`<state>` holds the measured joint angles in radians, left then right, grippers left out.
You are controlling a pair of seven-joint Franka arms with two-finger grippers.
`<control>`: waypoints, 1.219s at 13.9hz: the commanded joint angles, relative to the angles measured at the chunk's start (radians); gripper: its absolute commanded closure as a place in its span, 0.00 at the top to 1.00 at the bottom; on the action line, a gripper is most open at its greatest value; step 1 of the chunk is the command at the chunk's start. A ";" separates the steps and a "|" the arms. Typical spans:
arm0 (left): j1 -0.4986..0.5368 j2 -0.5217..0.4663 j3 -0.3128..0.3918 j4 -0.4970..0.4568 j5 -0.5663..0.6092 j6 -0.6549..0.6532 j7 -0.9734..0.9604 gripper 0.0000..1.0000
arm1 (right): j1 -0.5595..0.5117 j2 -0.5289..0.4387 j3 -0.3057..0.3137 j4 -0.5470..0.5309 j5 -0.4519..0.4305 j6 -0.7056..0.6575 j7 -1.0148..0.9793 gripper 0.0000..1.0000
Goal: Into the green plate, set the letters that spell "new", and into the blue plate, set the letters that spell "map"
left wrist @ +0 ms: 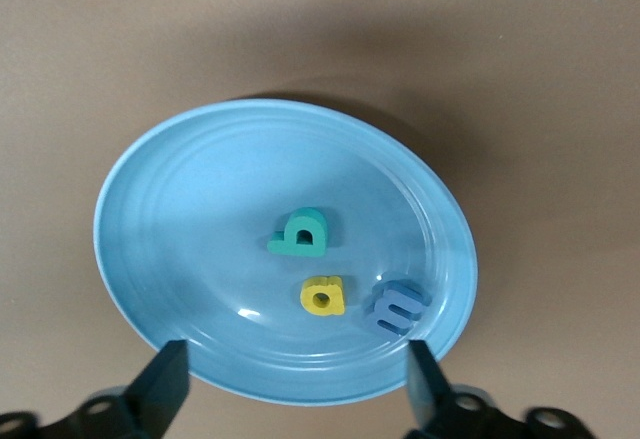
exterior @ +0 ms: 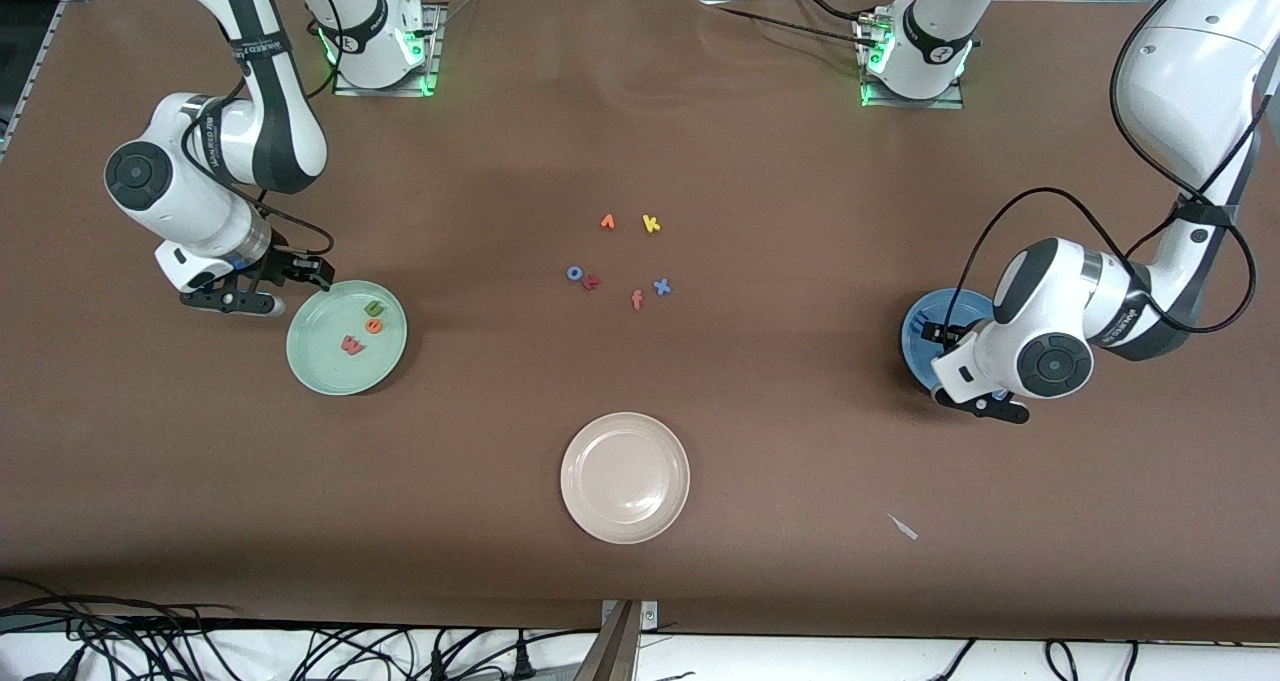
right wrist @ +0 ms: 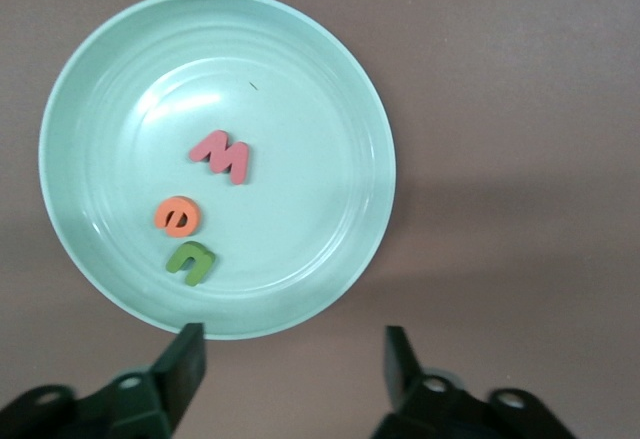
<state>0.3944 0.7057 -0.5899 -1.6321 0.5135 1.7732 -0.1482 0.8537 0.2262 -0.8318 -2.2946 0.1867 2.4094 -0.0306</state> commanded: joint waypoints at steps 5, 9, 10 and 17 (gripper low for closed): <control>0.014 -0.014 -0.004 0.185 -0.006 -0.216 0.021 1.00 | 0.010 -0.019 0.007 0.171 -0.003 -0.201 0.001 0.98; 0.052 -0.034 -0.007 0.247 -0.085 -0.287 0.021 1.00 | 0.010 -0.011 0.005 0.360 -0.012 -0.406 -0.002 0.99; 0.055 -0.066 0.002 0.245 -0.125 -0.282 0.024 1.00 | 0.010 -0.011 0.003 0.398 -0.021 -0.450 -0.003 0.99; -0.336 -0.400 0.568 0.084 -0.576 -0.112 0.012 1.00 | -0.136 -0.046 0.153 0.575 -0.085 -0.613 -0.006 0.99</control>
<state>0.1226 0.4222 -0.1018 -1.4469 -0.0016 1.6128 -0.1450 0.8383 0.2180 -0.7943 -1.7340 0.1199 1.8487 -0.0307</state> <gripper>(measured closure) 0.000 0.009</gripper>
